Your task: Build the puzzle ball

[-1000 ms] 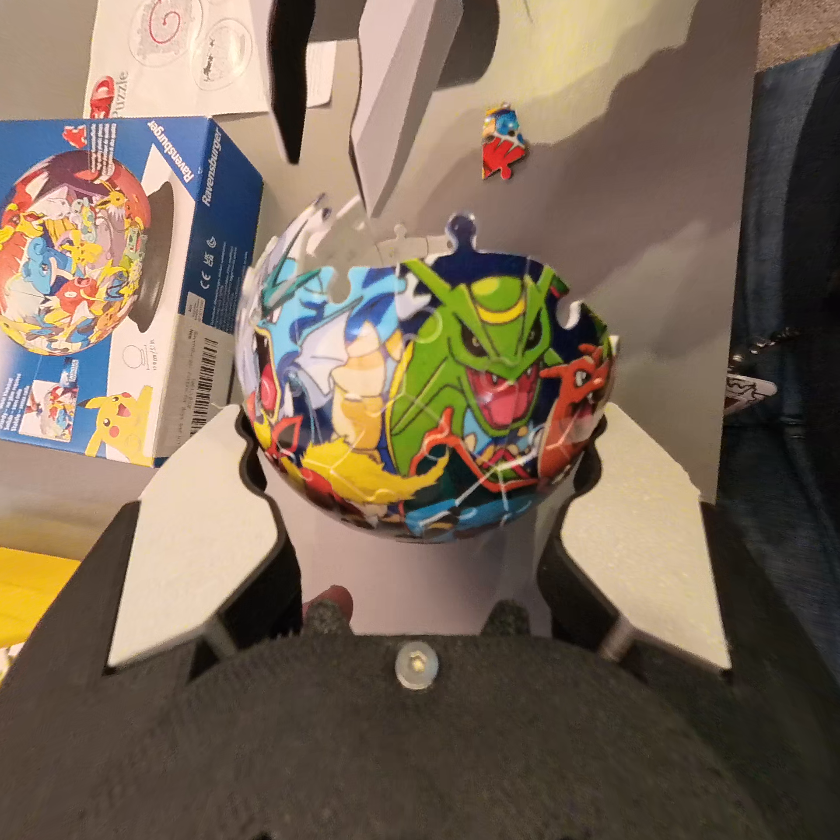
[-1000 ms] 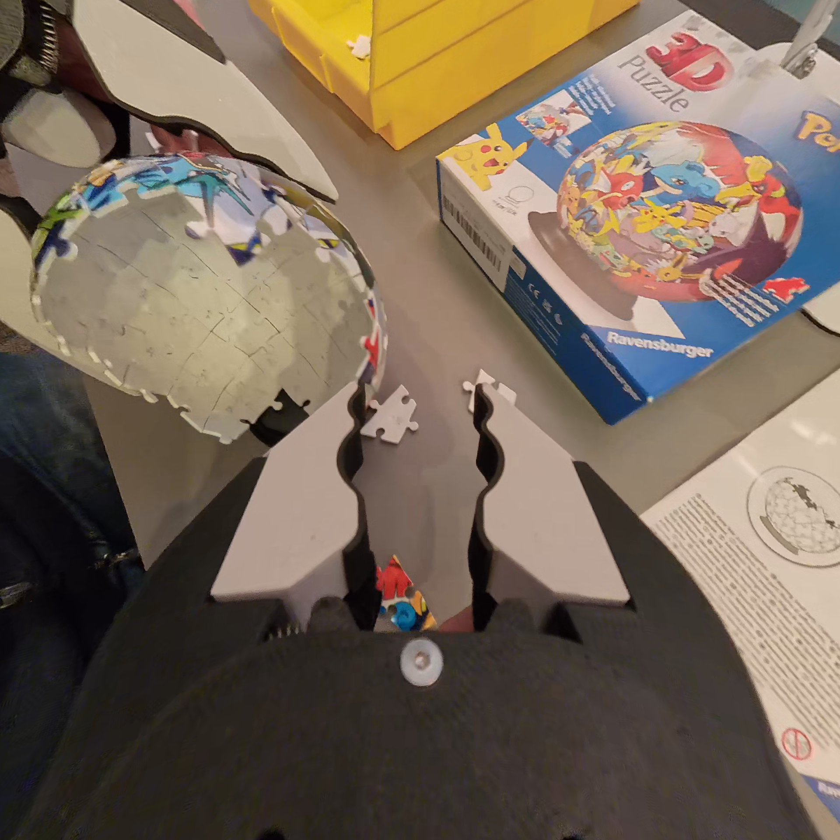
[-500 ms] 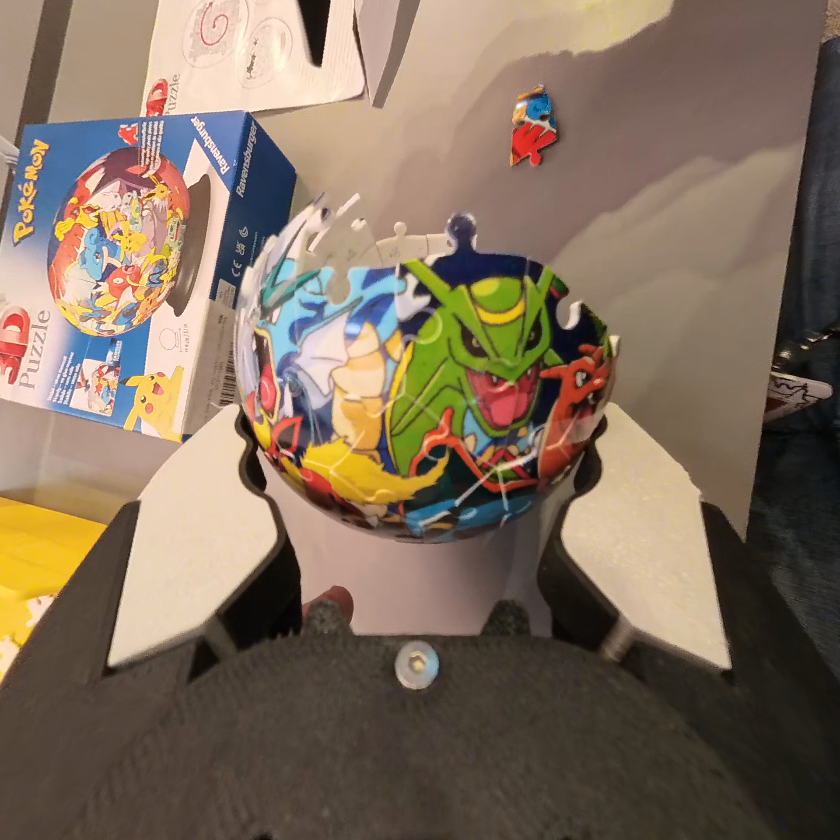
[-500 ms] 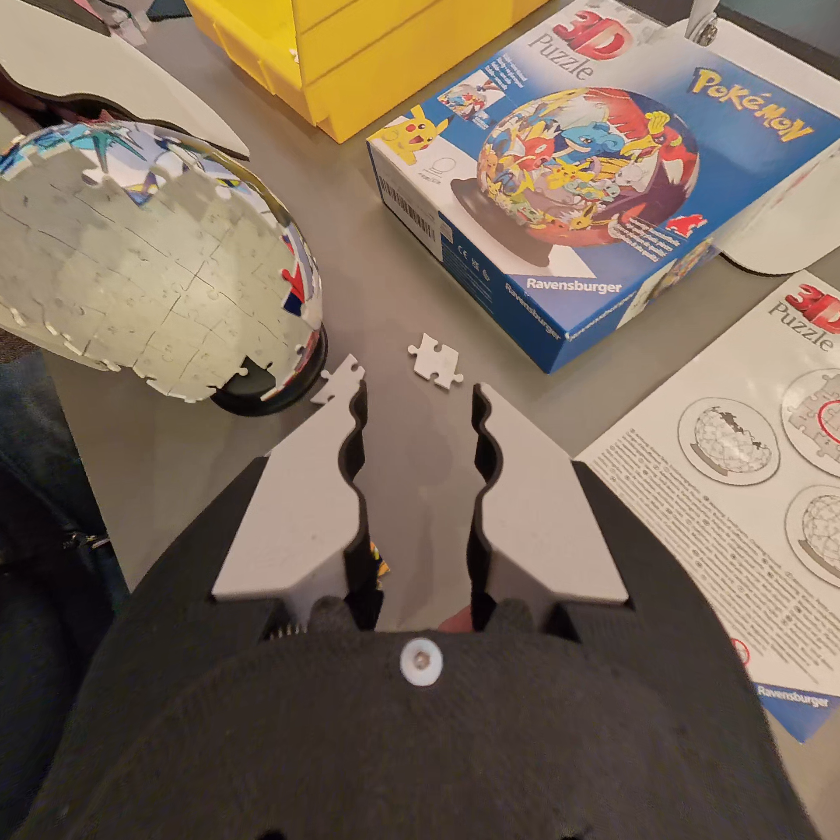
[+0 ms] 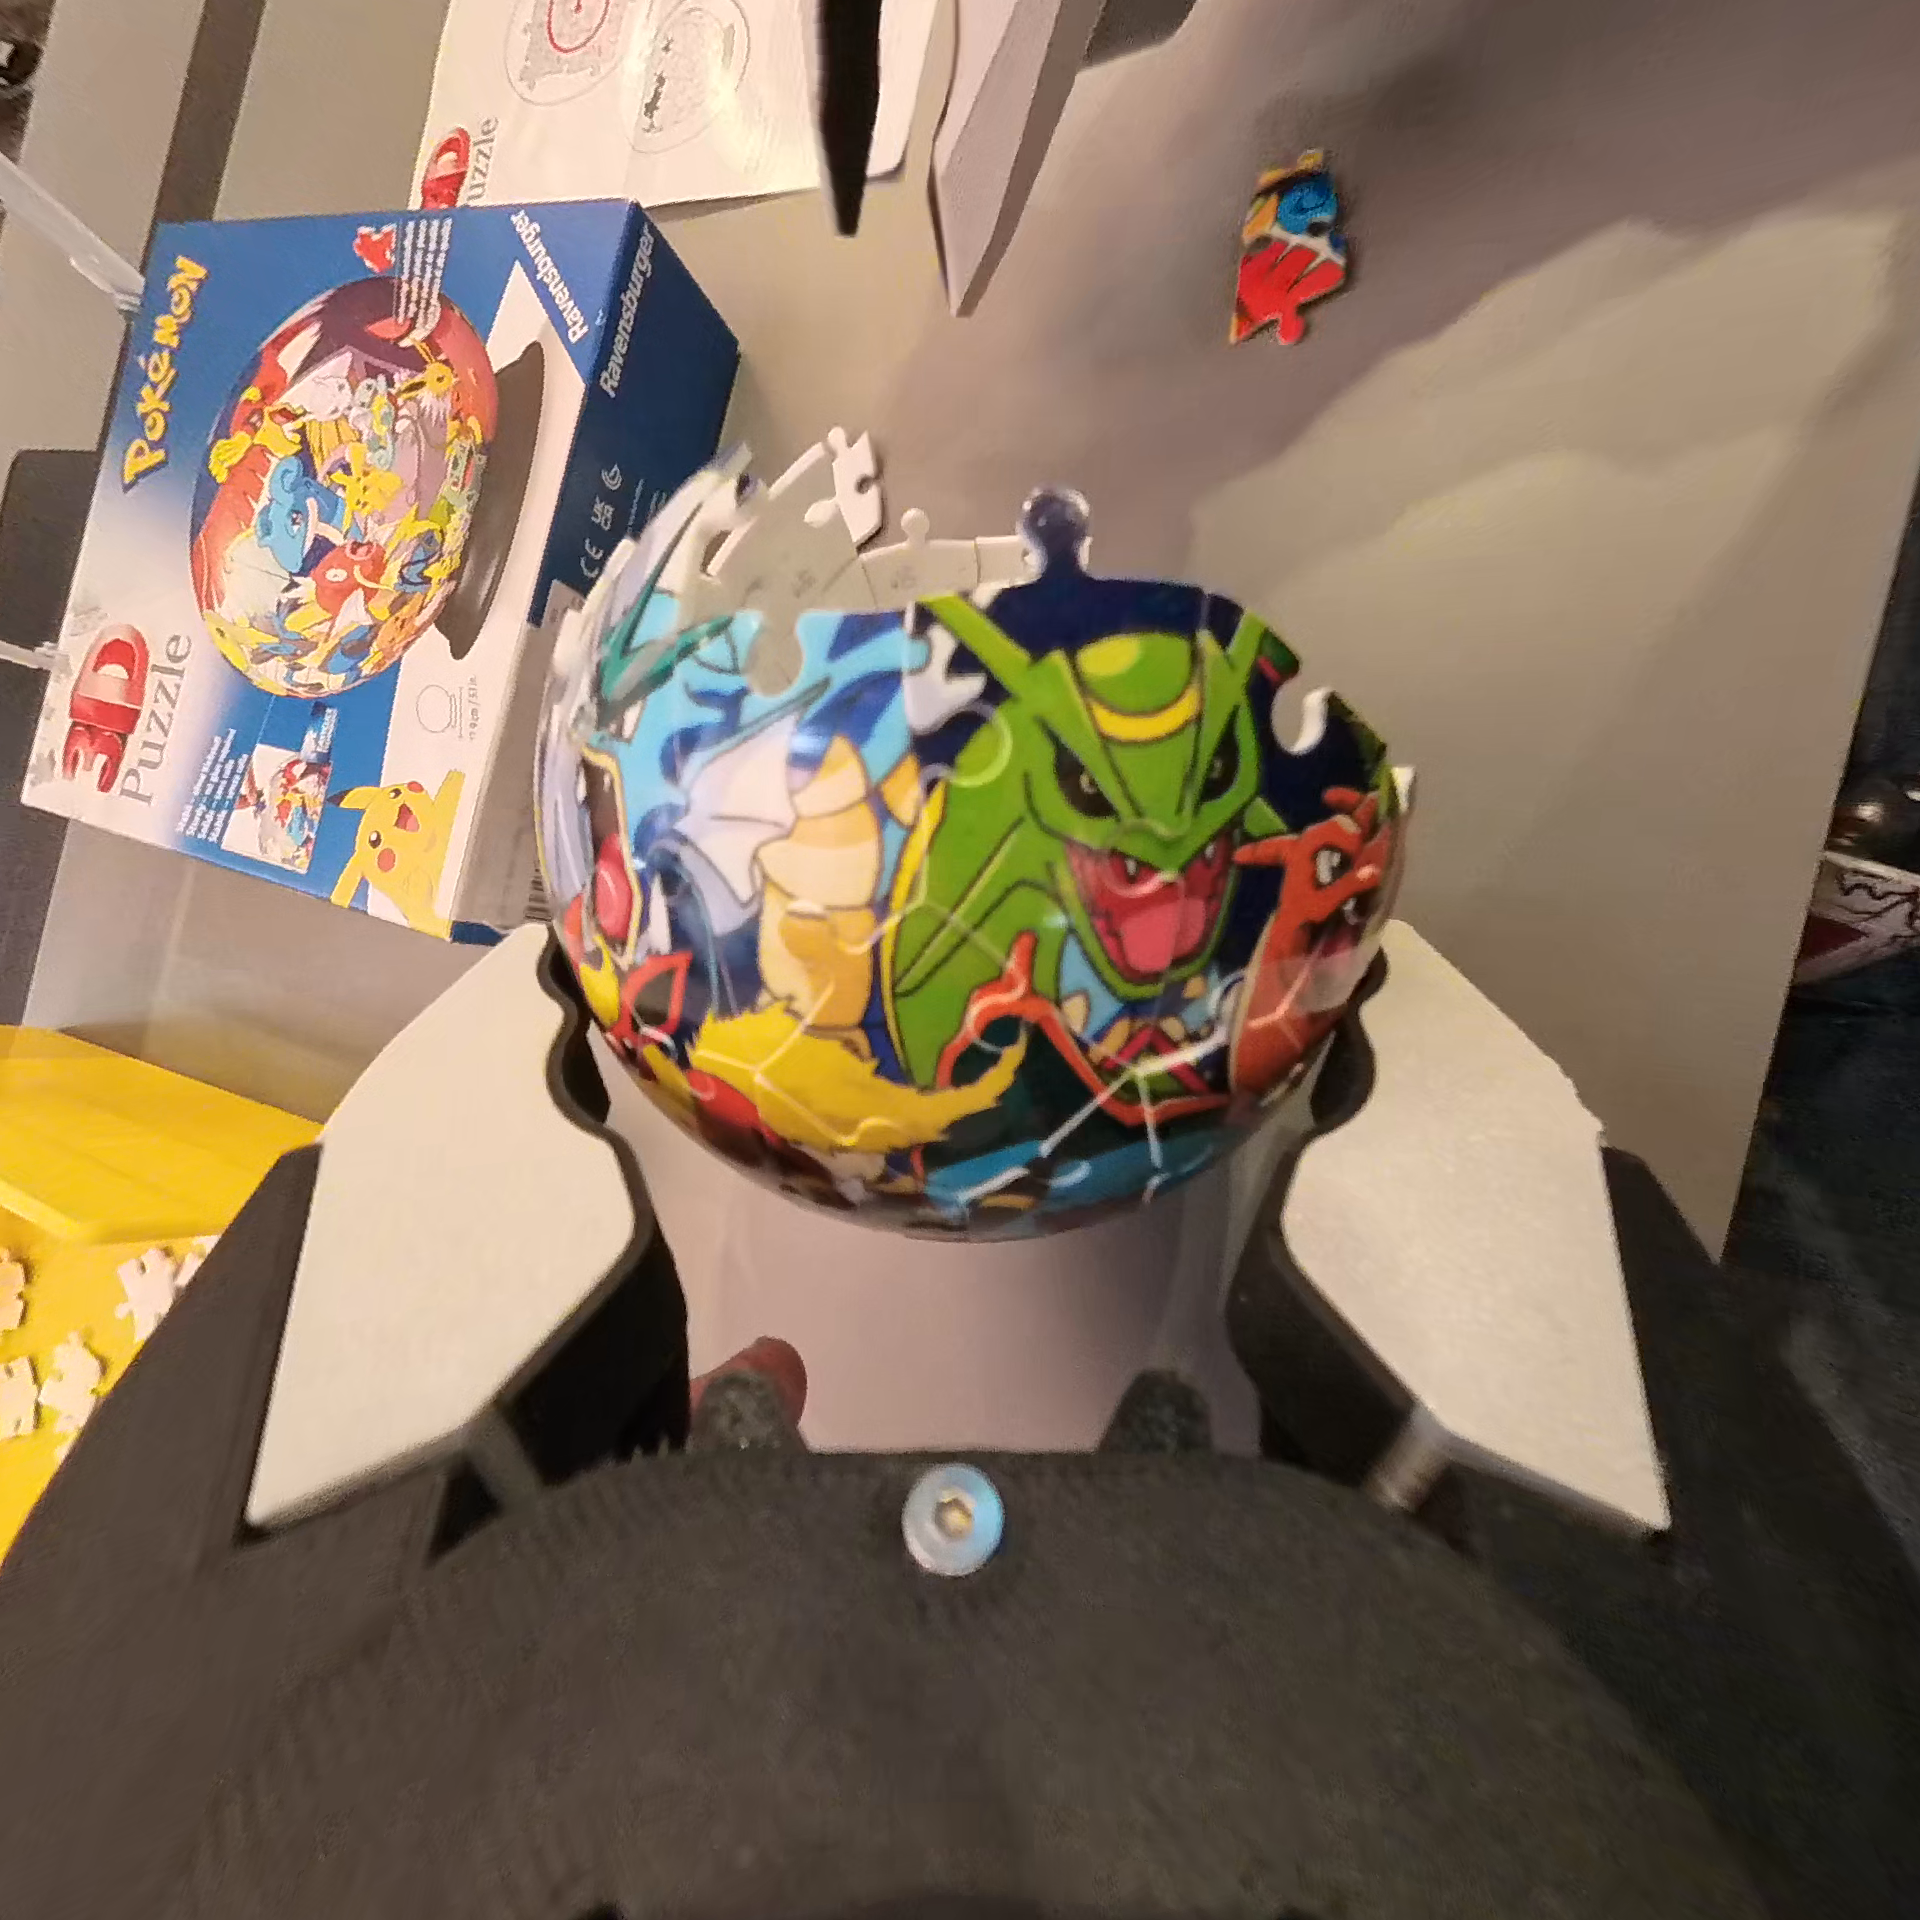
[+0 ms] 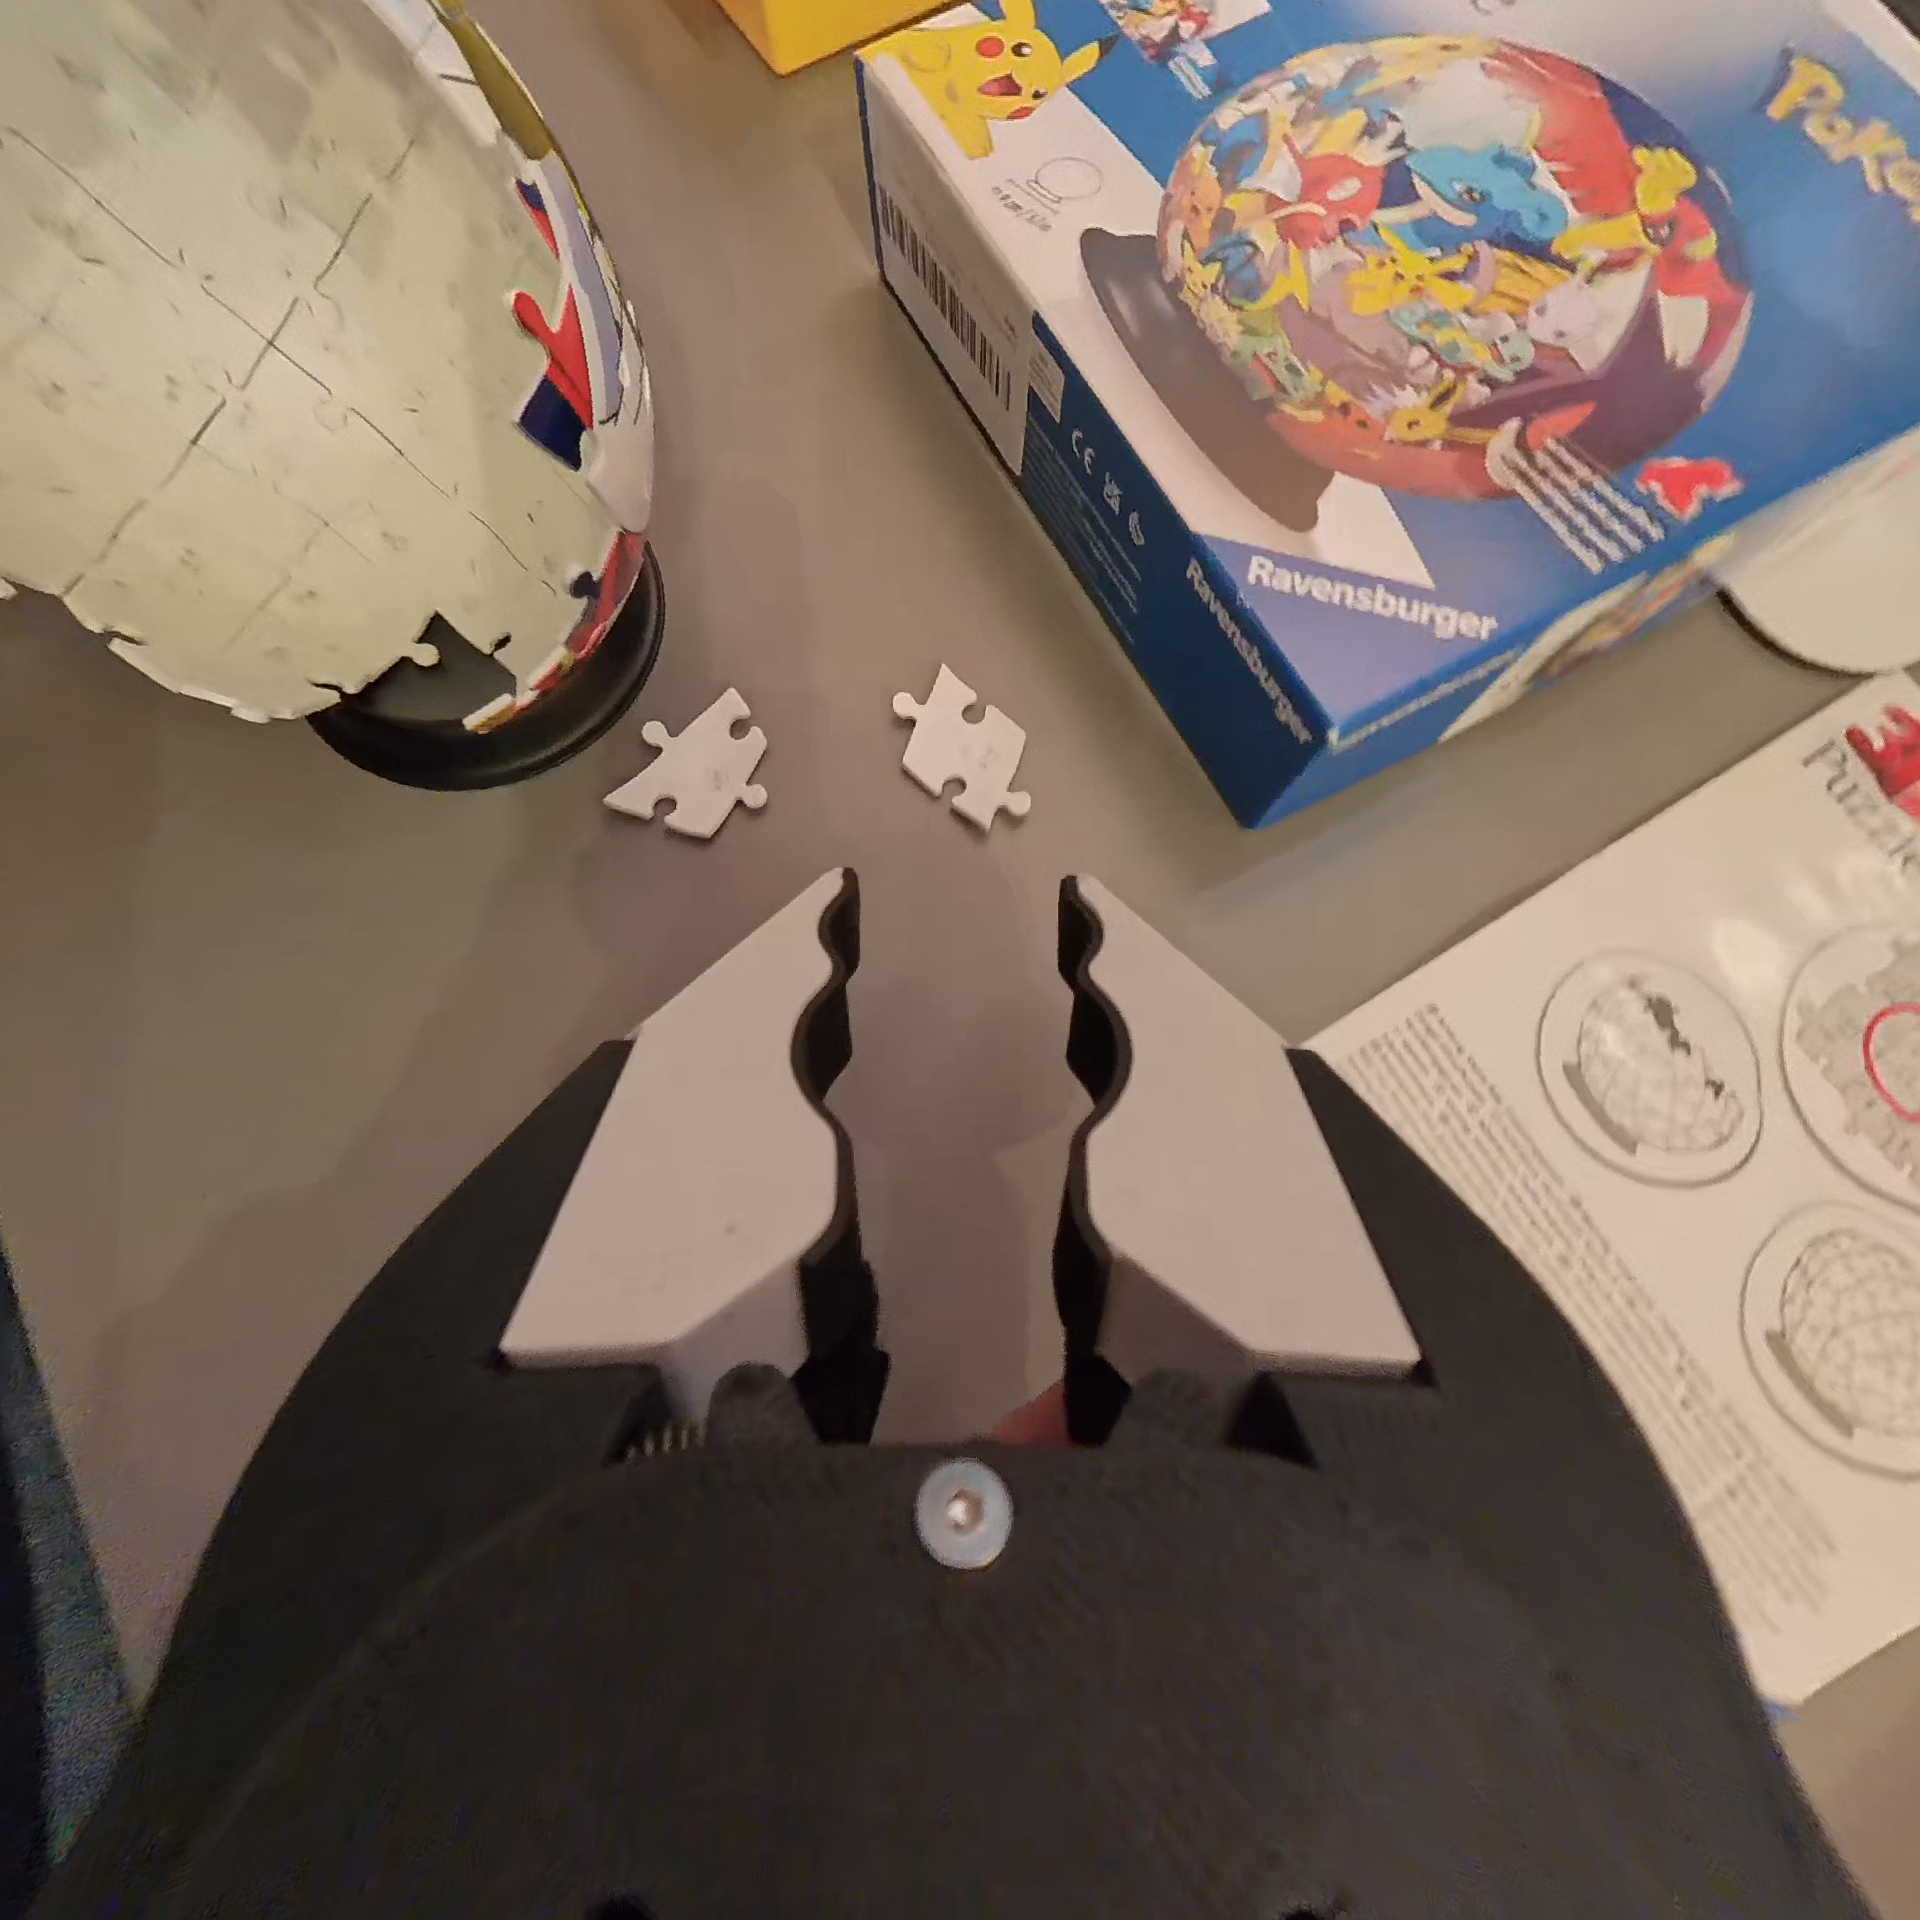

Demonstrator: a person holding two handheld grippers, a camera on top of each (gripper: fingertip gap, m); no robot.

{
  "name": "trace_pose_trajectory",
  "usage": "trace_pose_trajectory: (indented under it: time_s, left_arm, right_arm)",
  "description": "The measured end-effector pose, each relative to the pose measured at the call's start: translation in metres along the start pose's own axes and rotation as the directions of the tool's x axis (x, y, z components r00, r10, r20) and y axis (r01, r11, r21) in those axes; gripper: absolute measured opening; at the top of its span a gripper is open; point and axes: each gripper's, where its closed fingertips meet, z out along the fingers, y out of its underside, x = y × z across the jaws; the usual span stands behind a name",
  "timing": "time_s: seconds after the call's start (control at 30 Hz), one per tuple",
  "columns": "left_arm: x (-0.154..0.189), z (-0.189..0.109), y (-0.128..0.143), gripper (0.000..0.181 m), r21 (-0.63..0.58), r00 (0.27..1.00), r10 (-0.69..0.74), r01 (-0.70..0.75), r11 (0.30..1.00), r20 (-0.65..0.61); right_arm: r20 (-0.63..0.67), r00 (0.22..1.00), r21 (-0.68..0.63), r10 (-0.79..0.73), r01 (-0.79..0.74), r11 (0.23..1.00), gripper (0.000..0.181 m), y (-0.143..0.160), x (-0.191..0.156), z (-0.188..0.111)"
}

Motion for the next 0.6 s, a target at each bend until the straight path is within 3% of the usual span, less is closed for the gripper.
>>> trace_pose_trajectory:
  time_s: [0.3, 0.37, 0.6]
  left_arm:
    - [-0.002, -0.004, 0.006, 0.133, -0.016, 0.999, -0.035, 0.036, 0.999, 0.039]
    - [-0.002, -0.004, 0.007, 0.133, -0.019, 0.998, -0.042, 0.043, 0.999, 0.046]
    - [-0.002, -0.006, 0.009, 0.133, -0.019, 0.997, -0.053, 0.054, 0.998, 0.061]
  right_arm:
    - [0.091, 0.987, -0.062, -0.133, 0.139, 0.988, 0.035, -0.004, 0.003, 0.041]
    - [0.097, 0.983, -0.083, -0.157, 0.165, 0.983, 0.024, -0.003, 0.000, 0.047]
    - [0.062, 0.986, -0.112, -0.156, 0.163, 0.980, 0.011, -0.002, -0.004, 0.048]
